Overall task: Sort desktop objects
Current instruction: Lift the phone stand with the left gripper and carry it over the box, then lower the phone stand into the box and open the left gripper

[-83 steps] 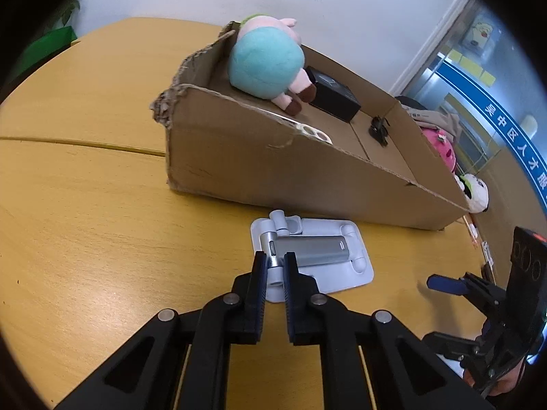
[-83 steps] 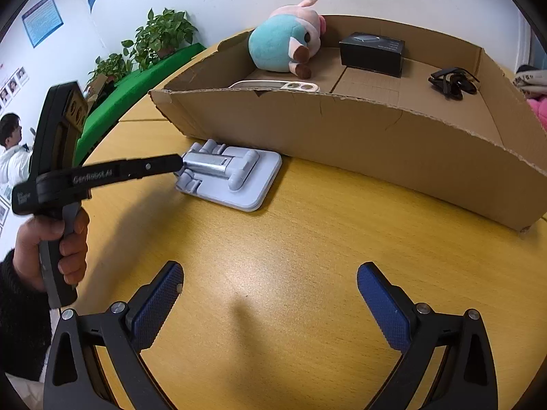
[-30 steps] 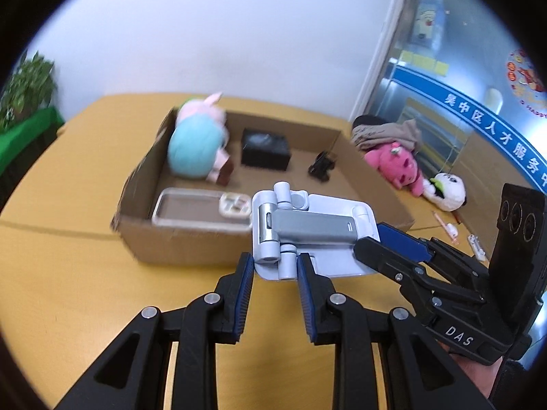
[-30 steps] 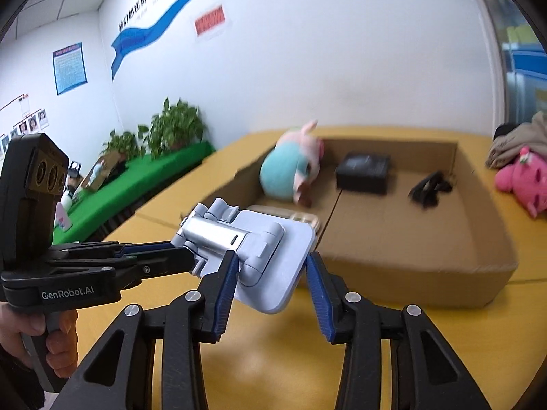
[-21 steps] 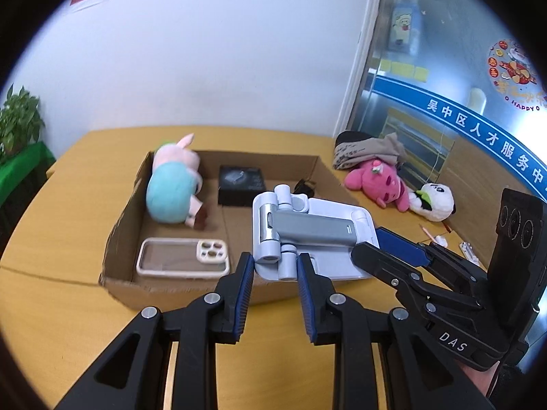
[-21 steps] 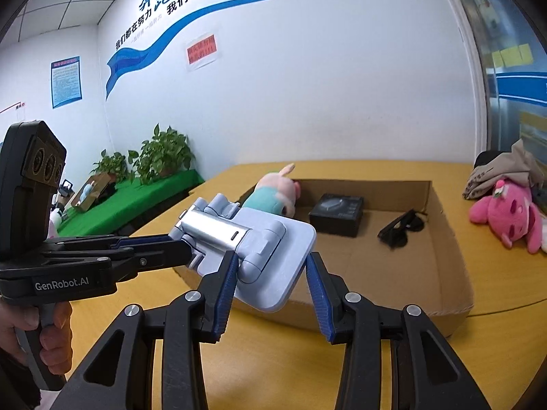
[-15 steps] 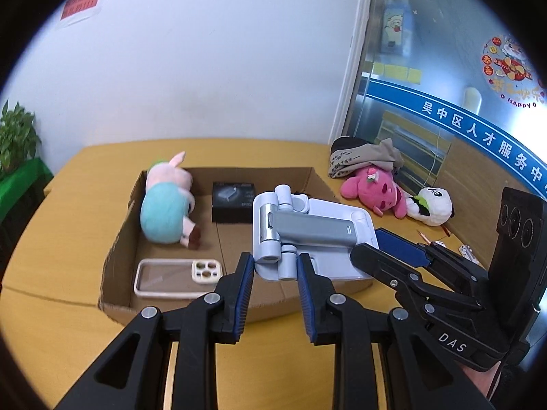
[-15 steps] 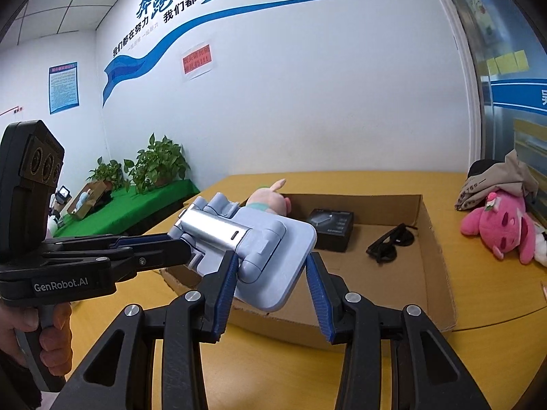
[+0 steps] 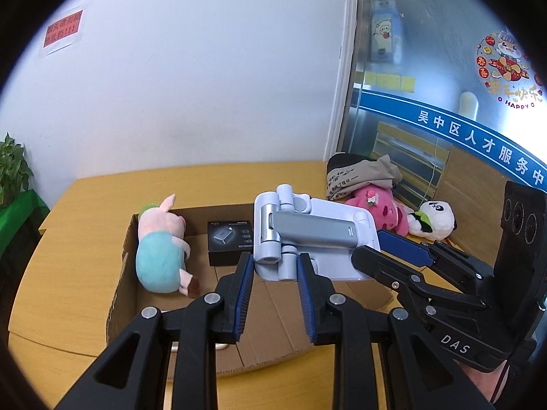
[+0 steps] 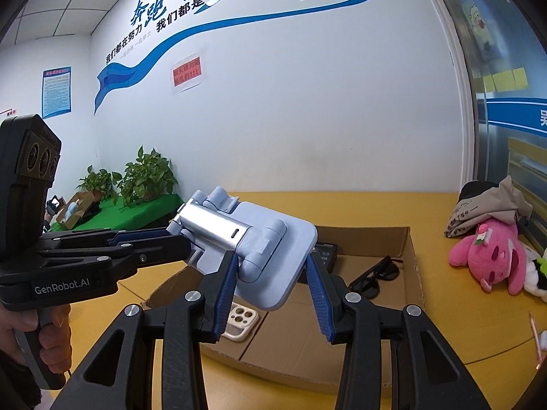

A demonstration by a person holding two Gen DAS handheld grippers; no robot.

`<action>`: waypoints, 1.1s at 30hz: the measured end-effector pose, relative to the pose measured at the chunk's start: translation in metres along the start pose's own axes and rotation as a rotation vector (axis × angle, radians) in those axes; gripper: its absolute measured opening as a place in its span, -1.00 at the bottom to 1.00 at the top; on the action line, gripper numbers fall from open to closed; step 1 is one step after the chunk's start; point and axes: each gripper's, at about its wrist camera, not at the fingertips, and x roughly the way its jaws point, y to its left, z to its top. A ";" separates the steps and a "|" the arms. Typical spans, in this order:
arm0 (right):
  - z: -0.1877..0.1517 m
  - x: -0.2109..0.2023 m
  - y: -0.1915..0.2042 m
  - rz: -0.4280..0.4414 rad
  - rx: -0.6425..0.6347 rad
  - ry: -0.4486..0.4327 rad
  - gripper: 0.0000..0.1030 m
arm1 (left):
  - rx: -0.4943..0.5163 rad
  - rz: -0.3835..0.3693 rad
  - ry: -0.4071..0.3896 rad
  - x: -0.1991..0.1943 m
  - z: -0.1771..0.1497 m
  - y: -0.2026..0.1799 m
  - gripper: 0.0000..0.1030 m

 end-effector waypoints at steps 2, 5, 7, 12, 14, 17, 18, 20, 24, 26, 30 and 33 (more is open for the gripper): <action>0.004 0.006 -0.003 0.002 0.001 0.002 -0.13 | 0.000 0.000 -0.001 0.005 0.004 0.002 -0.52; 0.009 0.018 -0.007 -0.001 0.000 0.009 -0.13 | 0.001 0.002 -0.002 0.013 0.009 0.007 -0.52; 0.013 0.028 -0.011 0.001 0.002 0.019 -0.13 | -0.008 0.001 0.004 0.021 0.012 0.012 -0.52; 0.021 0.051 -0.019 -0.007 -0.005 0.039 -0.13 | -0.013 -0.001 0.018 0.043 0.020 0.023 -0.52; 0.023 0.064 -0.025 -0.004 0.002 0.057 -0.13 | -0.014 0.003 0.030 0.053 0.022 0.027 -0.52; 0.023 0.087 -0.033 0.001 0.009 0.096 -0.13 | -0.032 0.007 0.060 0.074 0.023 0.037 -0.52; 0.021 0.096 -0.037 0.004 0.015 0.113 -0.13 | -0.047 0.007 0.078 0.085 0.022 0.042 -0.52; 0.017 0.115 -0.043 0.014 0.028 0.157 -0.13 | -0.060 0.011 0.113 0.104 0.019 0.050 -0.52; 0.000 0.158 -0.065 0.037 0.104 0.265 -0.13 | -0.115 0.007 0.215 0.144 0.008 0.065 -0.52; -0.011 0.176 -0.073 0.042 0.132 0.315 -0.13 | -0.129 0.013 0.256 0.160 0.002 0.070 -0.52; -0.037 0.215 -0.088 0.024 0.166 0.462 -0.13 | -0.180 -0.017 0.348 0.190 -0.017 0.078 -0.52; -0.054 0.235 -0.096 0.048 0.206 0.568 -0.39 | -0.225 -0.105 0.416 0.206 -0.029 0.076 -0.96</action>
